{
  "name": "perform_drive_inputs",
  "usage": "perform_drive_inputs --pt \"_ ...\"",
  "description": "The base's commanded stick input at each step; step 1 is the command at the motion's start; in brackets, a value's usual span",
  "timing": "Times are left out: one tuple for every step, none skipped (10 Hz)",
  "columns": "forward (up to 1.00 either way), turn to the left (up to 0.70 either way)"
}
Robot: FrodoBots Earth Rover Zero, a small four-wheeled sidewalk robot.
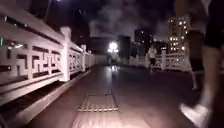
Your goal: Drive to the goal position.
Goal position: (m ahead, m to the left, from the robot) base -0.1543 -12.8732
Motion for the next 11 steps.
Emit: perform_drive_inputs --pt "0.45 0.0" --pt "0.45 0.0" --pt "0.45 0.0" --pt "0.45 0.04" --pt "0.45 0.21" --pt "0.45 0.27" --pt "0.45 0.01" --pt "0.45 0.0" --pt "0.45 0.0" --pt "0.45 0.0" --pt "0.45 0.0"
